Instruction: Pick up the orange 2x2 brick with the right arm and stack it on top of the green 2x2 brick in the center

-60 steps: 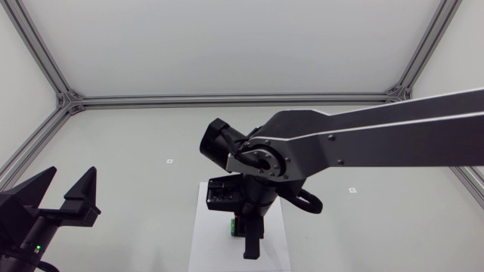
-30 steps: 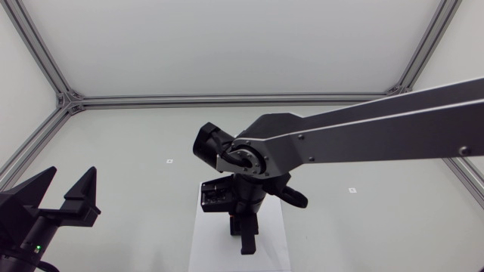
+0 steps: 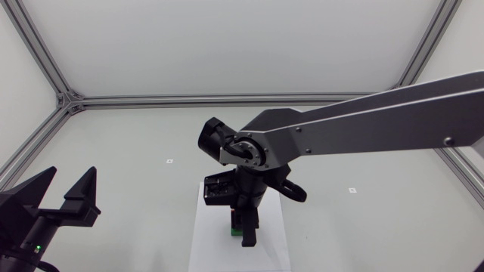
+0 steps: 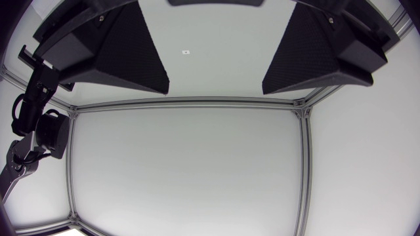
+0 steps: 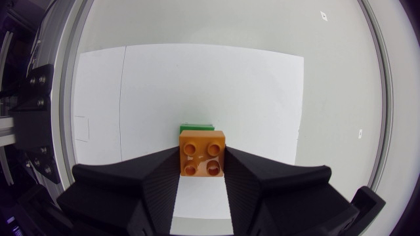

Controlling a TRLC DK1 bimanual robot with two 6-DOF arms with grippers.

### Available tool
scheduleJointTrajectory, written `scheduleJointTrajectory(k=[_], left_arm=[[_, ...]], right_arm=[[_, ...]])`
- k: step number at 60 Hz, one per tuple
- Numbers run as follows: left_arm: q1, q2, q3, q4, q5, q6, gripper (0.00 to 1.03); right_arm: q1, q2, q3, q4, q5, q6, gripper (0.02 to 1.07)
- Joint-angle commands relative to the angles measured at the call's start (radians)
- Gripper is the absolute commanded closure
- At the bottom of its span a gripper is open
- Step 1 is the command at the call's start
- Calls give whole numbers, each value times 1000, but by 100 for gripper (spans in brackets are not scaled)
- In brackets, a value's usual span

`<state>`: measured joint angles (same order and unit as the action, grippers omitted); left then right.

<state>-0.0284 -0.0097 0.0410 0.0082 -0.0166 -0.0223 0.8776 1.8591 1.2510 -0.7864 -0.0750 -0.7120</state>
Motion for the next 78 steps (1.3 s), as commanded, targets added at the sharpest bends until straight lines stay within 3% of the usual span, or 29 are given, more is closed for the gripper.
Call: scheduleJointTrajectory(k=[1, 78], left_arm=[[1, -6, -41, -11, 3, 5, 4], [1, -6, -41, -11, 3, 5, 4]], right_arm=[[1, 14, -4, -17, -3, -27, 101], [21, 46, -44, 22, -2, -18, 101]])
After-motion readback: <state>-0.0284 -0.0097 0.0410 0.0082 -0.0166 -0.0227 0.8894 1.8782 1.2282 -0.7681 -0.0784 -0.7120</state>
